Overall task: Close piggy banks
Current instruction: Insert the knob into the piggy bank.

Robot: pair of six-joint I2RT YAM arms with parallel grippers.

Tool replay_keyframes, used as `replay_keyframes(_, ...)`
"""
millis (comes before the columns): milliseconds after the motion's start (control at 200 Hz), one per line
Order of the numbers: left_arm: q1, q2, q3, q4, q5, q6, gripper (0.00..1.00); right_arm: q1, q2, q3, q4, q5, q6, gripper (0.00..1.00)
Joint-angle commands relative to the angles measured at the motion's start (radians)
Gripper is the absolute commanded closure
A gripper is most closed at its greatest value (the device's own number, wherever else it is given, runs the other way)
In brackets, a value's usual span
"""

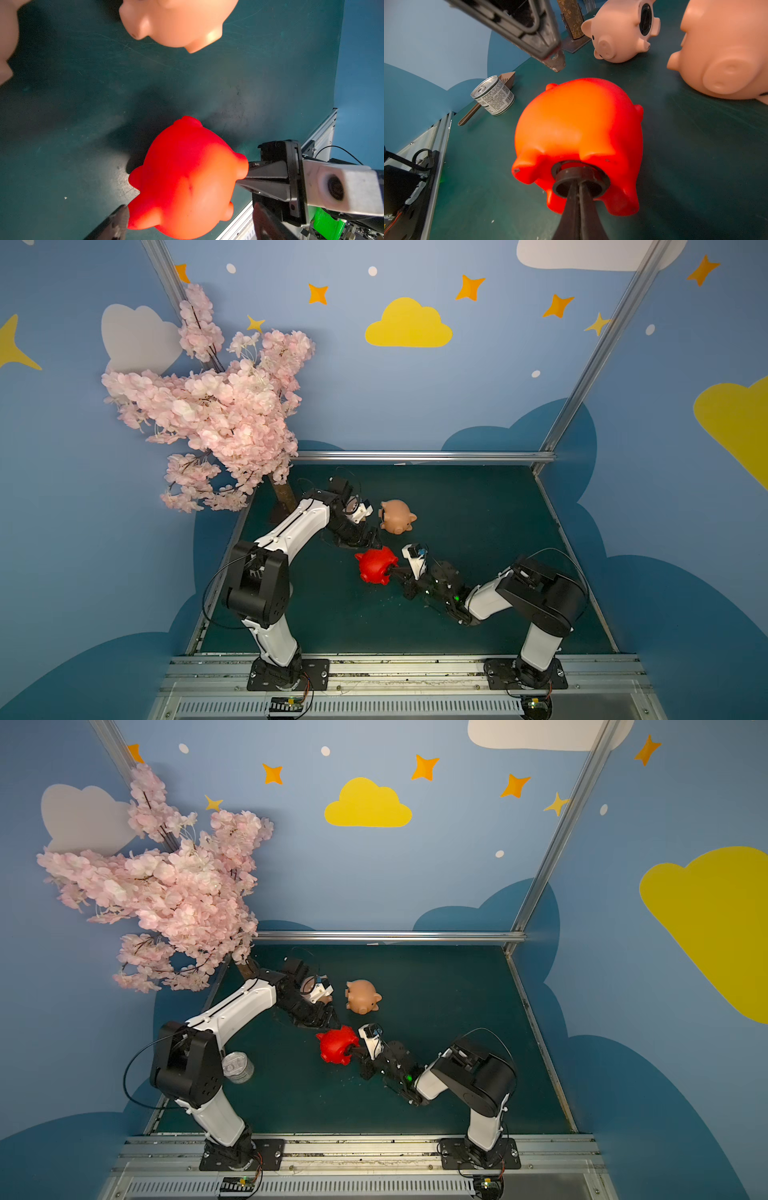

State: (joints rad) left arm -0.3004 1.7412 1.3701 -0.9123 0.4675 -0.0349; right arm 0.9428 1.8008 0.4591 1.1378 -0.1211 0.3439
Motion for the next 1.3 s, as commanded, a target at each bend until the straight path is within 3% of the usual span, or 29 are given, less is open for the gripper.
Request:
replay_keyframes(0,0.003,0.012,0.006,-0.020,0.018,-0.006,0.08,0.007,0.020,0.021,0.025,-0.002,0.012,1.00)
replay_keyframes(330,0.003,0.015,0.012,-0.028,0.018,-0.006,0.08,0.006,0.046,0.026,0.045,-0.008,0.031,1.00)
replay_keyframes(671,0.003,0.015,0.008,-0.029,0.020,-0.003,0.08,0.002,0.145,-0.001,0.269,0.011,0.069,1.00)
replay_keyframes(1296,0.003,0.023,0.017,-0.031,0.023,-0.006,0.09,0.001,0.150,0.014,0.265,-0.022,0.061,1.00)
